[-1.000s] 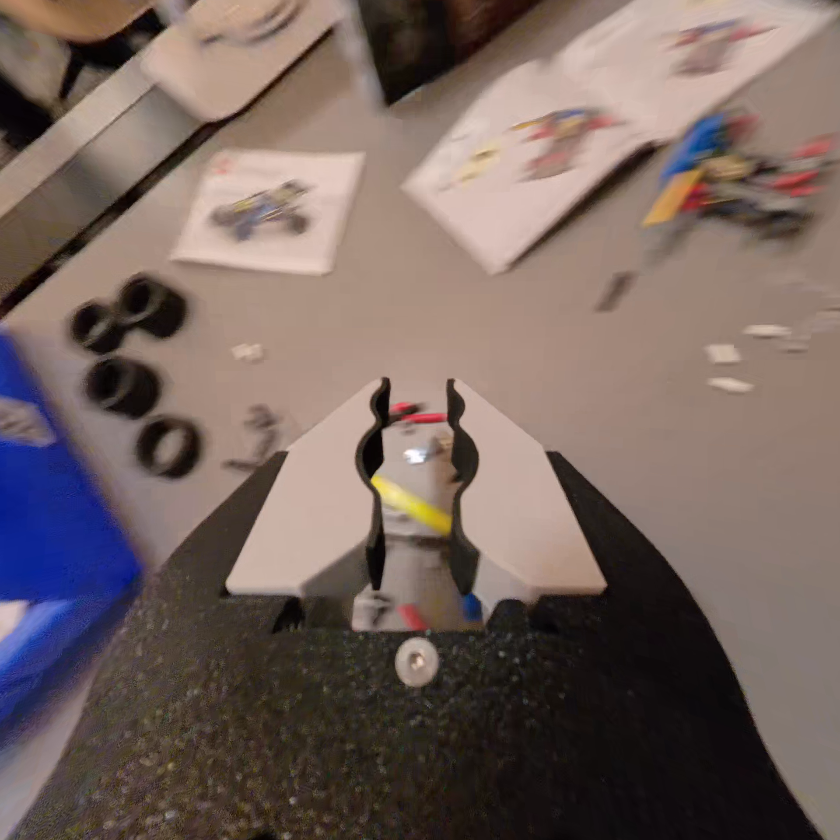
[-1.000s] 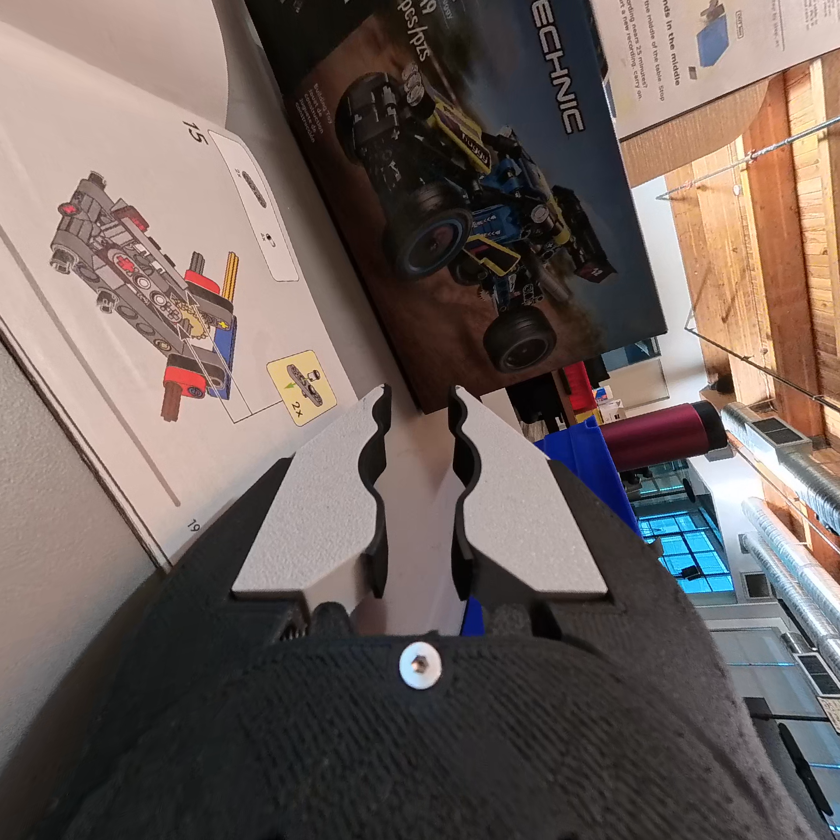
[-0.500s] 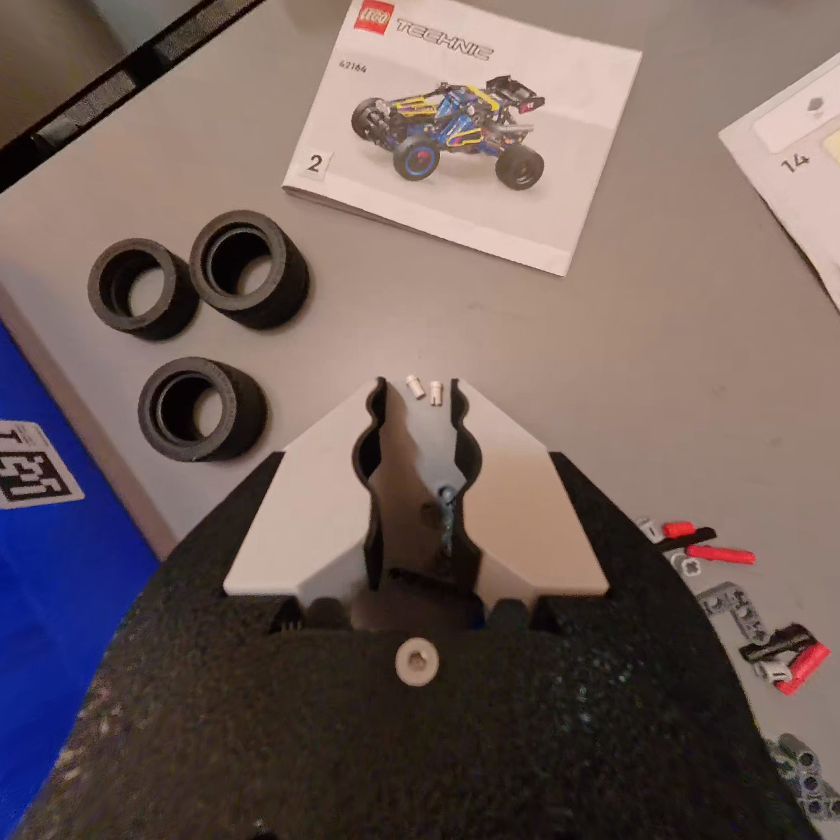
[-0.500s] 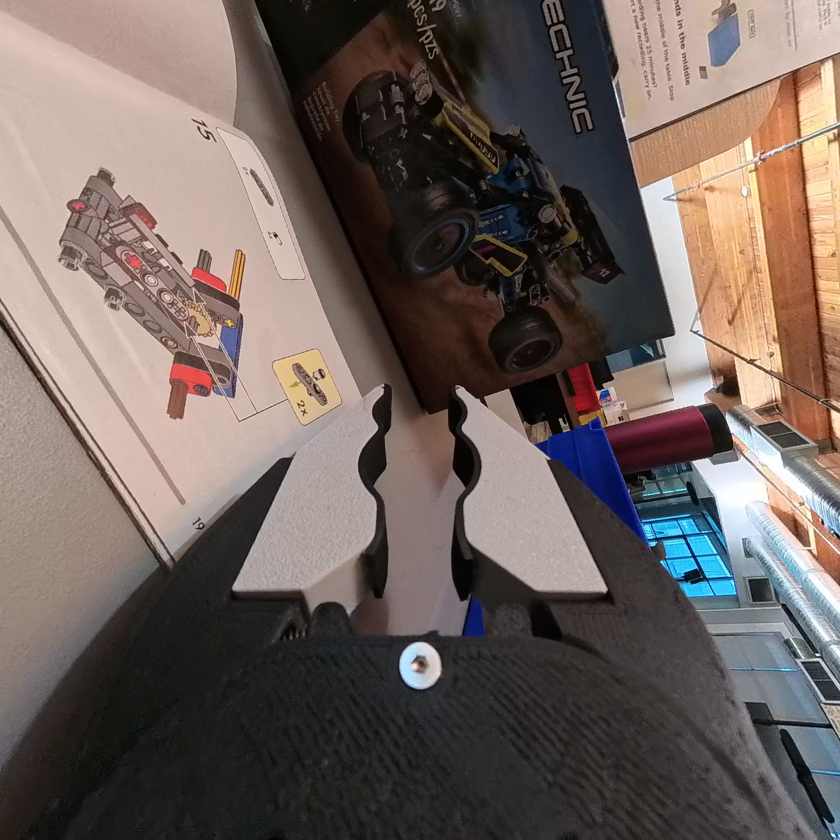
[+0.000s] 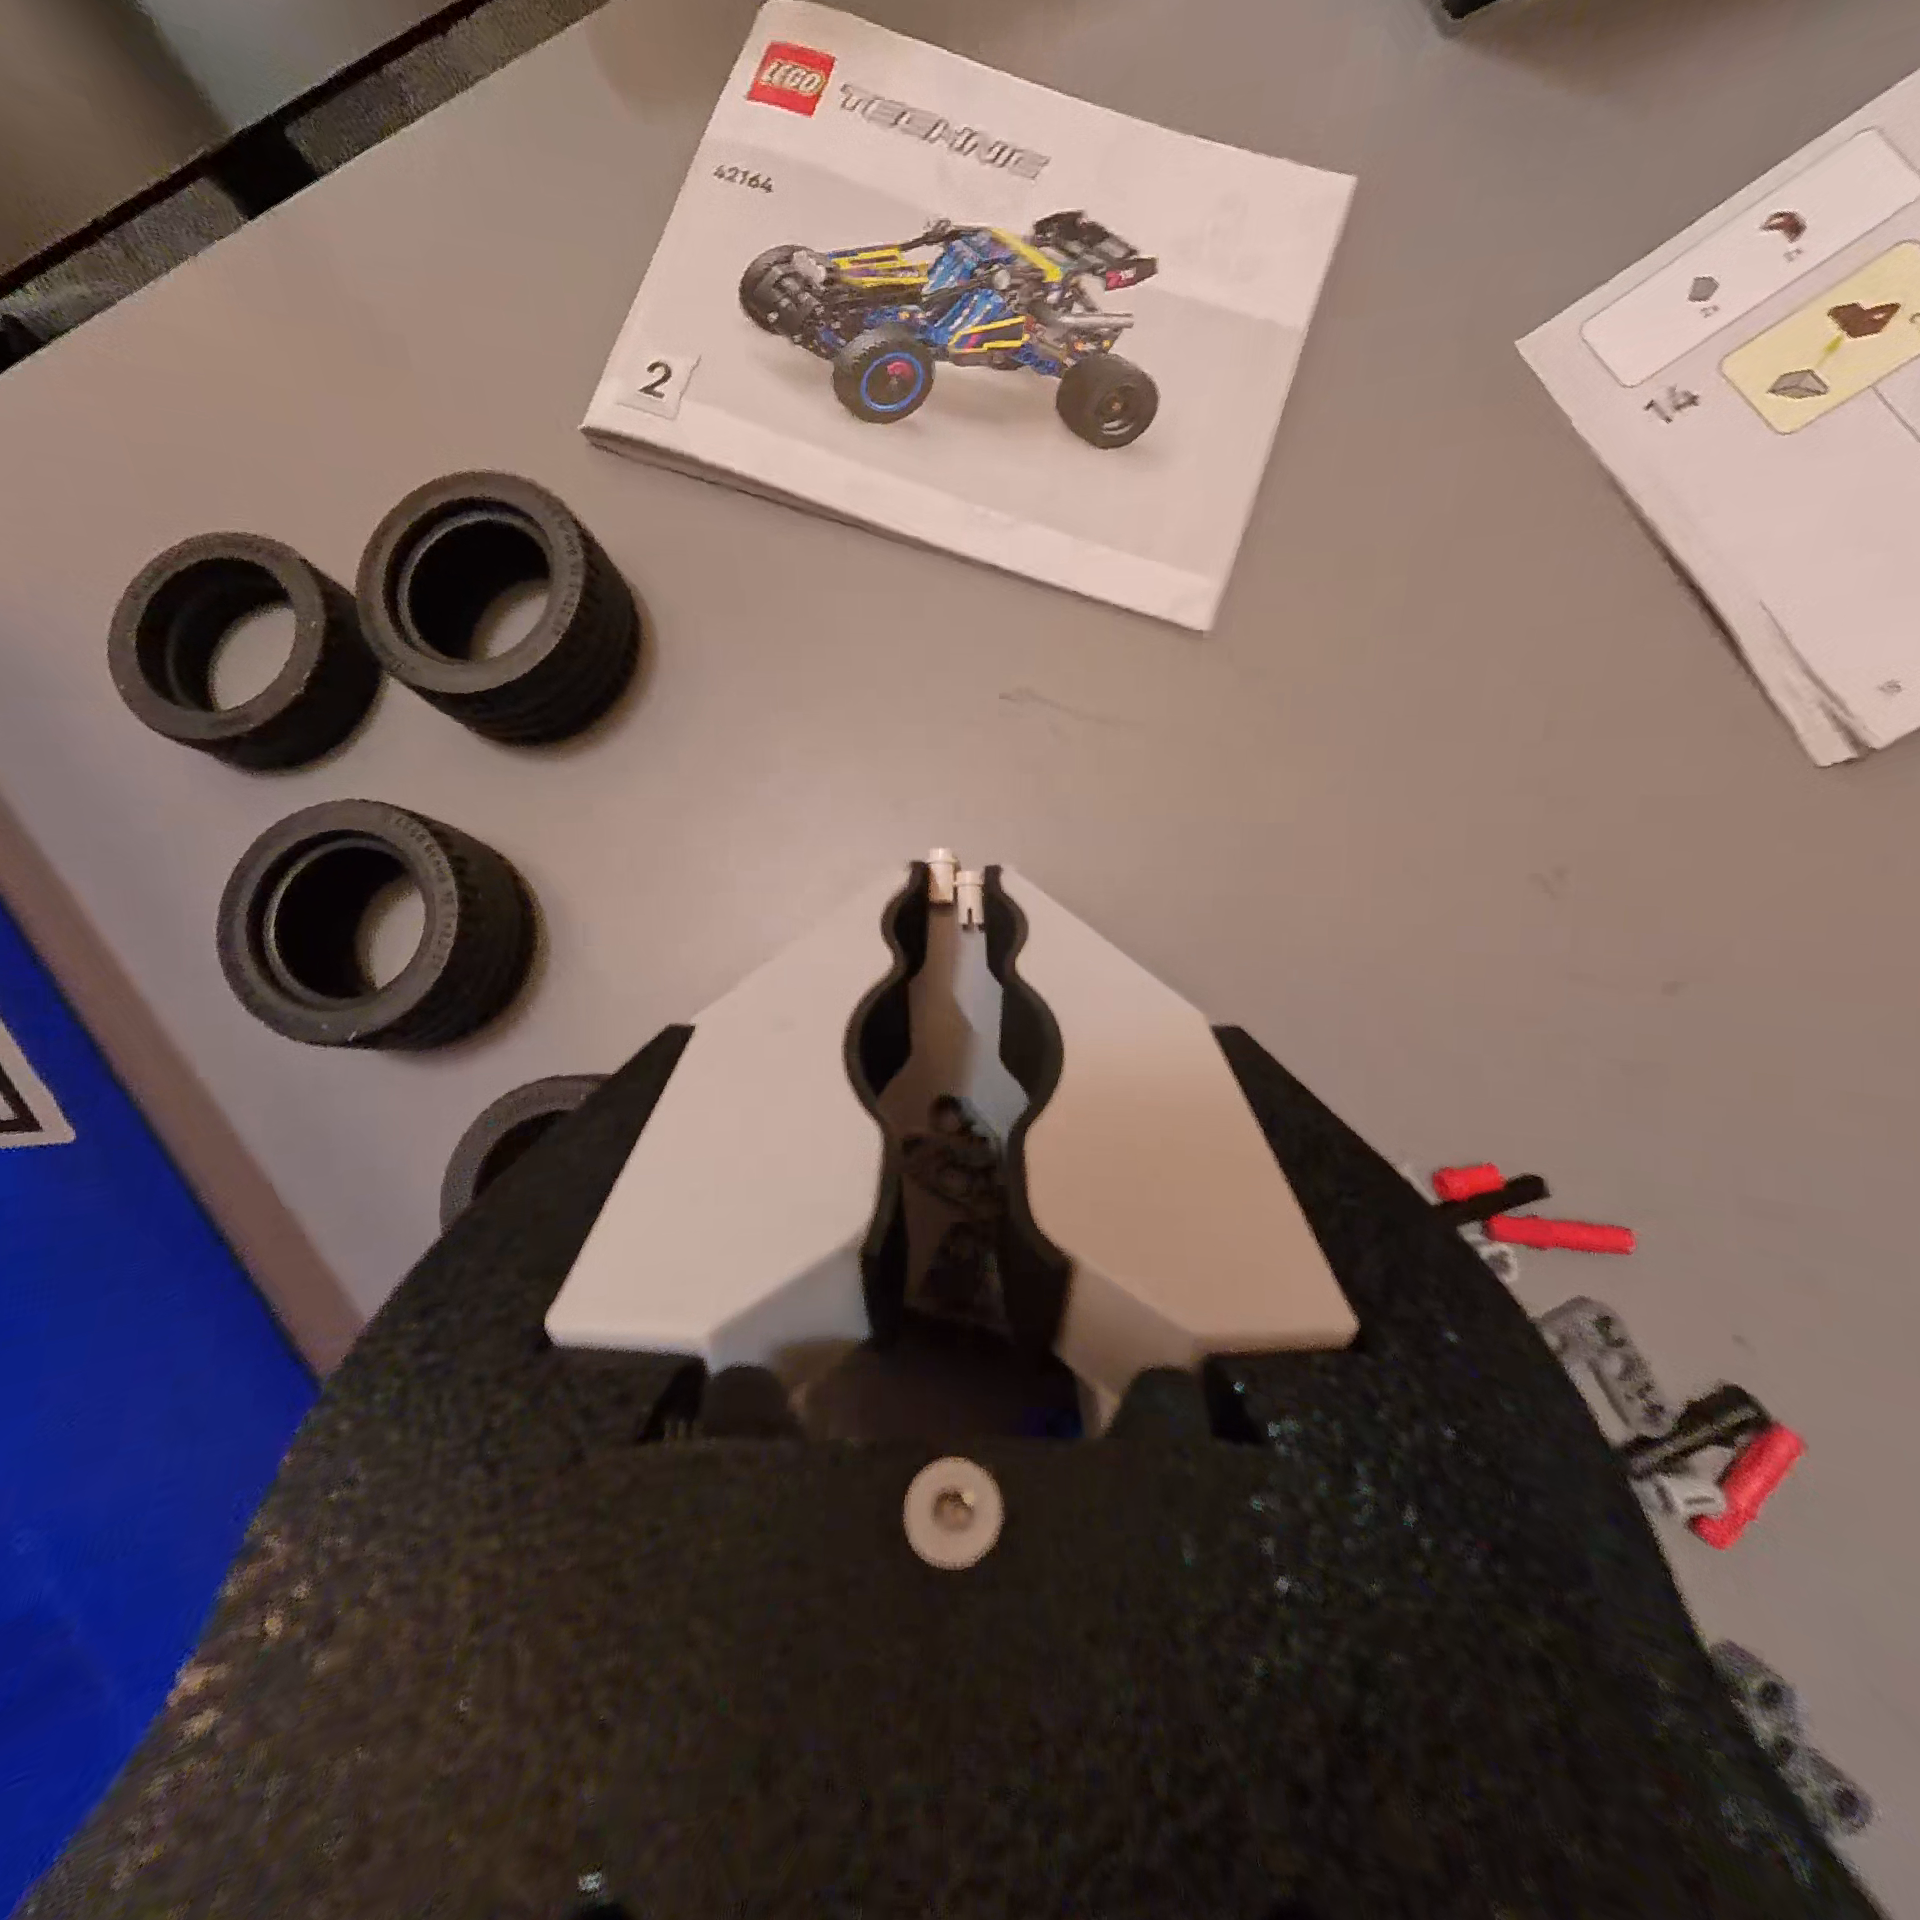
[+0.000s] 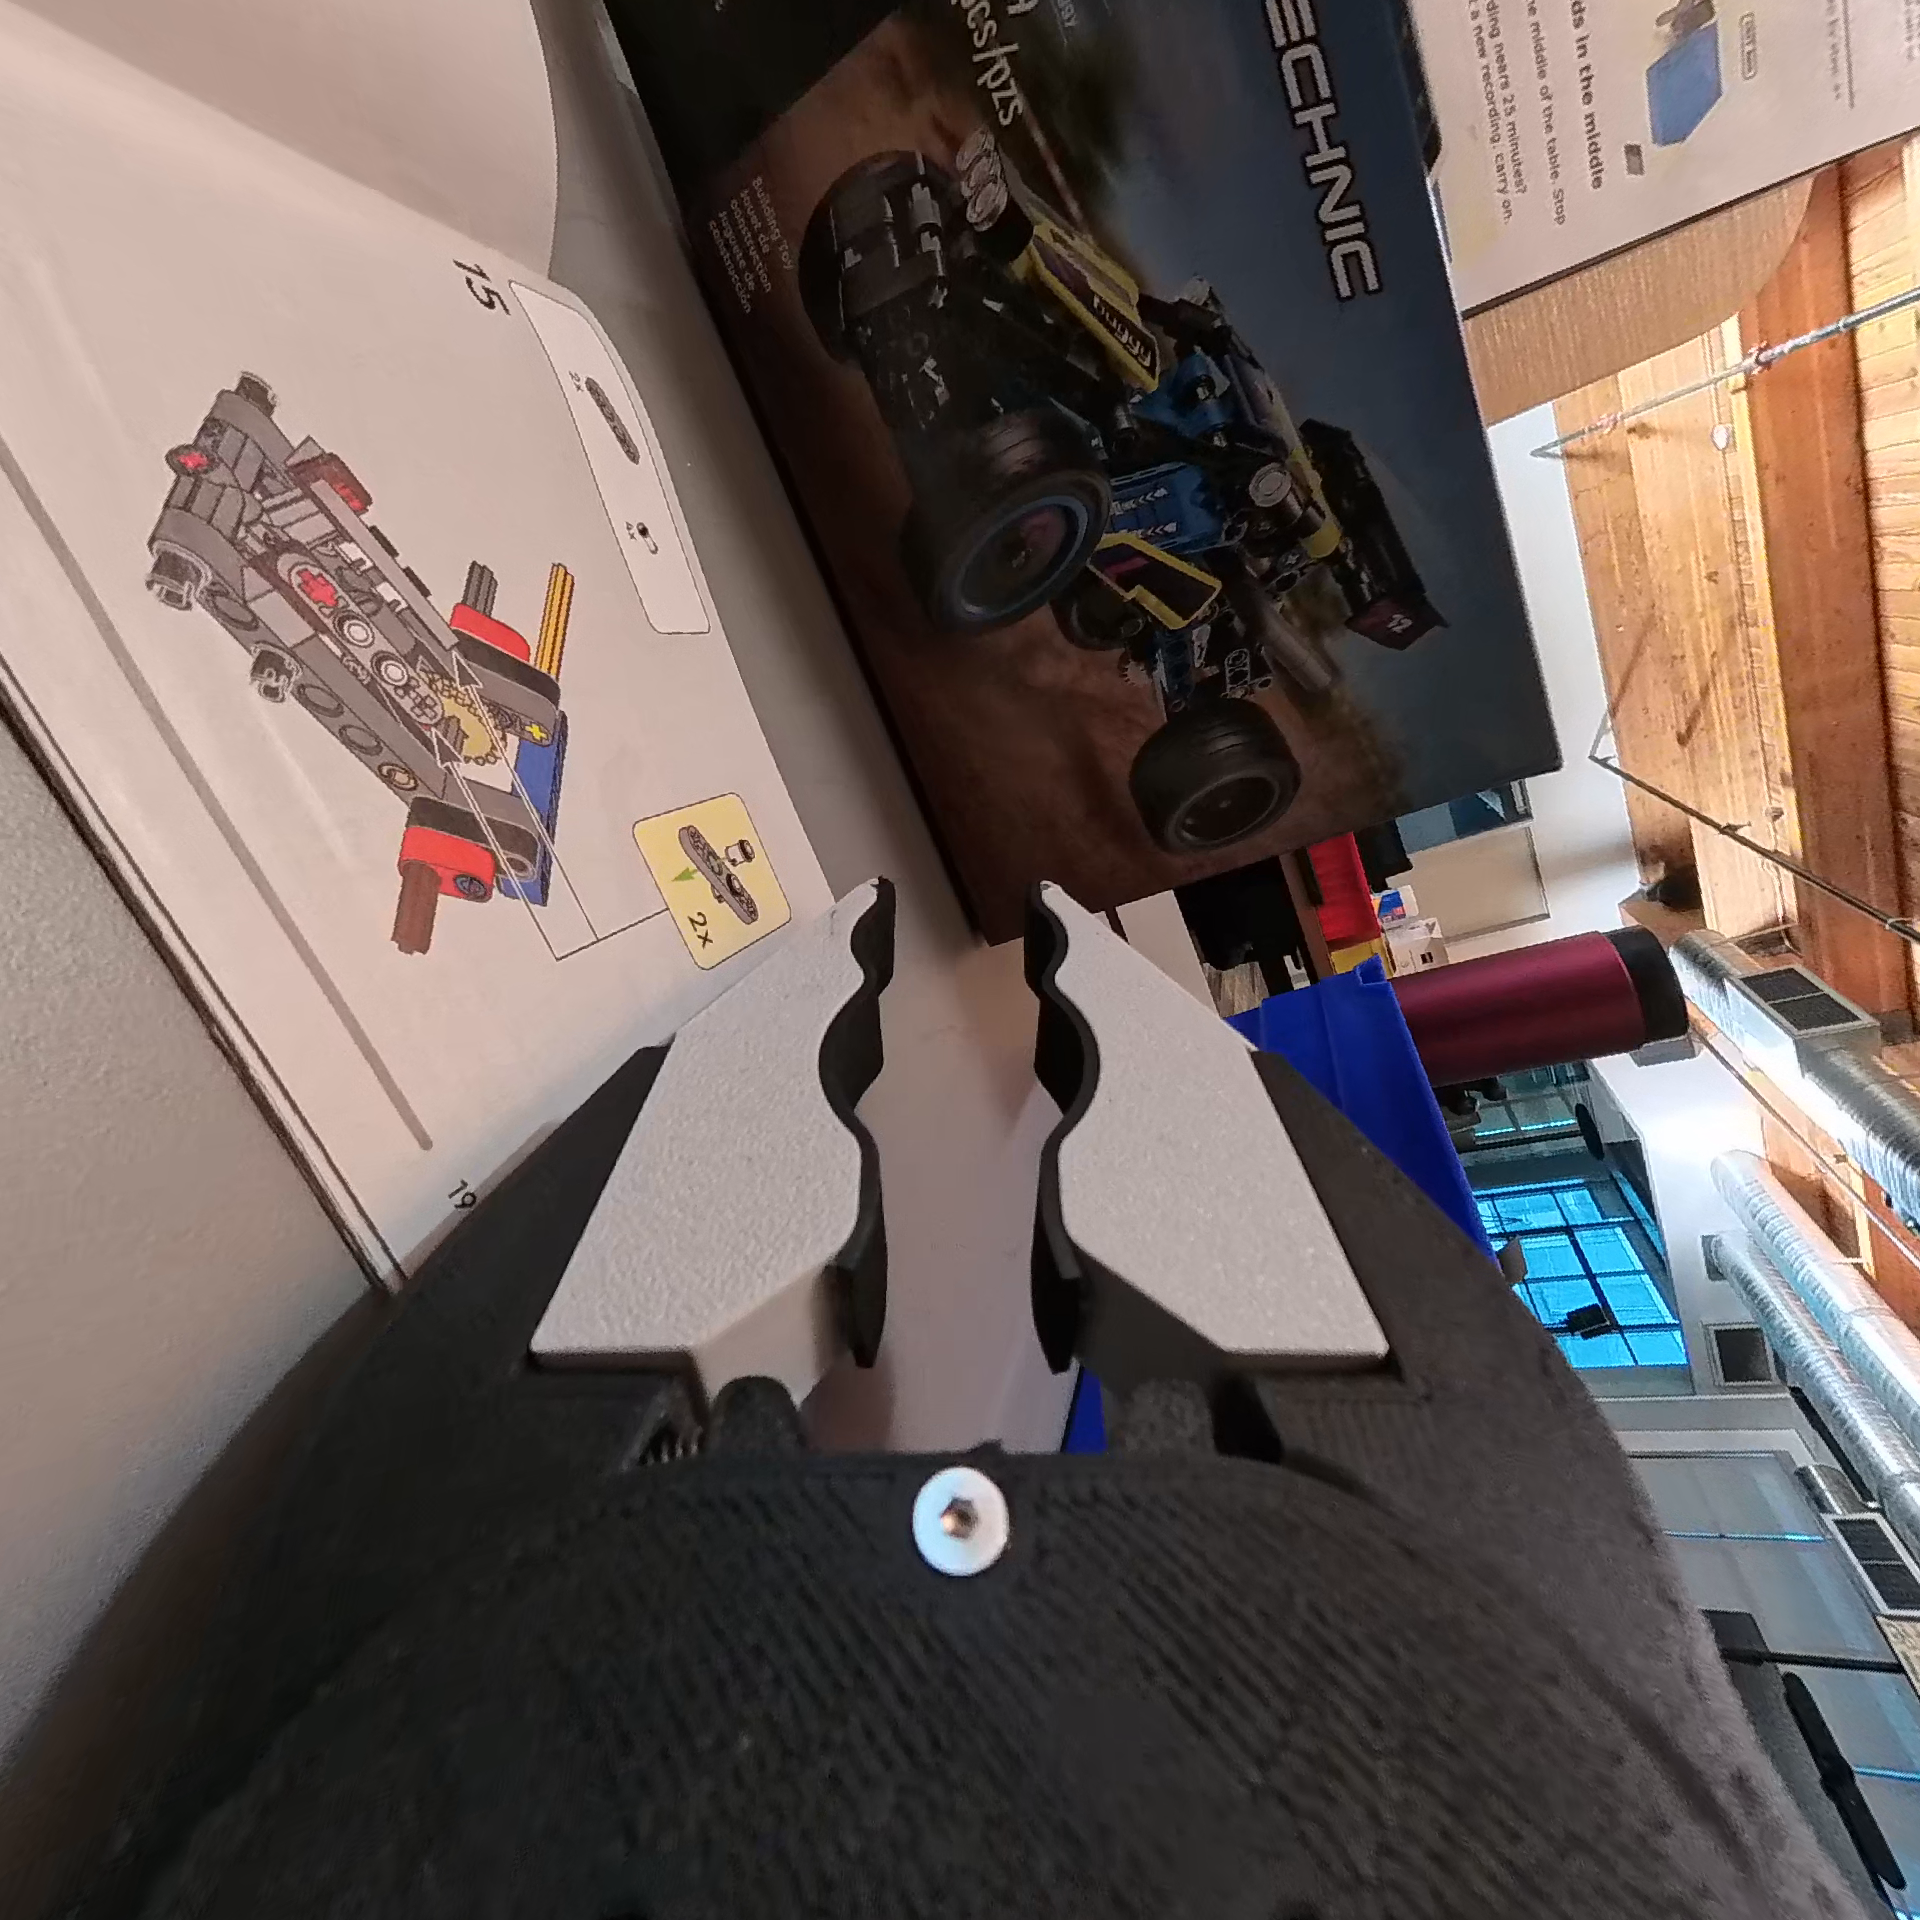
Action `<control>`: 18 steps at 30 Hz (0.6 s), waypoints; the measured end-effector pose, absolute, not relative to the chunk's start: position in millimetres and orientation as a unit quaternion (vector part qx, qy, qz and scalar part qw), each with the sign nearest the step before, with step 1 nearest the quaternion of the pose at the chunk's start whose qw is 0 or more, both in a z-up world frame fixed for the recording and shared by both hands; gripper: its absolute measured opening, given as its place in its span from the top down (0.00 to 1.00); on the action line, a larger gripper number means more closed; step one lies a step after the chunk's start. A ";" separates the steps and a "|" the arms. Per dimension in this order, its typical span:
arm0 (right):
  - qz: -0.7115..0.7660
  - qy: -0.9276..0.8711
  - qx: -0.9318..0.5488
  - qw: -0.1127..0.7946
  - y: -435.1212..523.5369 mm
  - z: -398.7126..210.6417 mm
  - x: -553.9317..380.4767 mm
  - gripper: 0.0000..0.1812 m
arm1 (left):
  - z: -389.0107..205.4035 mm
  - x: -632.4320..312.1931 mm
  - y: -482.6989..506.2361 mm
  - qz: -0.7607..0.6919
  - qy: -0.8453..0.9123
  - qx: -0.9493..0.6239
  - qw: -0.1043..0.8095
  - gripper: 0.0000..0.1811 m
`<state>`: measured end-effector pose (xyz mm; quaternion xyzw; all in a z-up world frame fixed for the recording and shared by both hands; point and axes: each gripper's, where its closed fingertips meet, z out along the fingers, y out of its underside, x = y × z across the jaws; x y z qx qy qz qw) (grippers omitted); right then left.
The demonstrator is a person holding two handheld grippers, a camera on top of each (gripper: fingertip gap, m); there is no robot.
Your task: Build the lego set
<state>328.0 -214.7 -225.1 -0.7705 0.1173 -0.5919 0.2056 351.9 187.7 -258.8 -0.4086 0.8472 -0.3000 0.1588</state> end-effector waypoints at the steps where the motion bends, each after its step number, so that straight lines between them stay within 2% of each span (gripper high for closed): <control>1: -0.592 0.118 -0.770 0.206 -214.8 -224.7 327.9 0.88 | -254.9 348.9 183.9 -0.304 0.848 -0.402 0.162 0.96; 6: -0.592 0.118 -0.770 0.206 -214.9 -224.8 327.9 0.88 | -215.9 292.9 125.4 -0.384 0.853 -0.324 0.142 0.96; 13: -0.591 0.117 -0.771 0.205 -214.4 -225.5 327.9 0.88 | -223.1 221.6 96.6 -0.403 0.856 -0.299 0.124 0.96; 18: -0.591 0.116 -0.772 0.204 -214.5 -225.7 327.9 0.88 | -236.6 174.4 53.0 -0.420 0.876 -0.209 0.108 0.96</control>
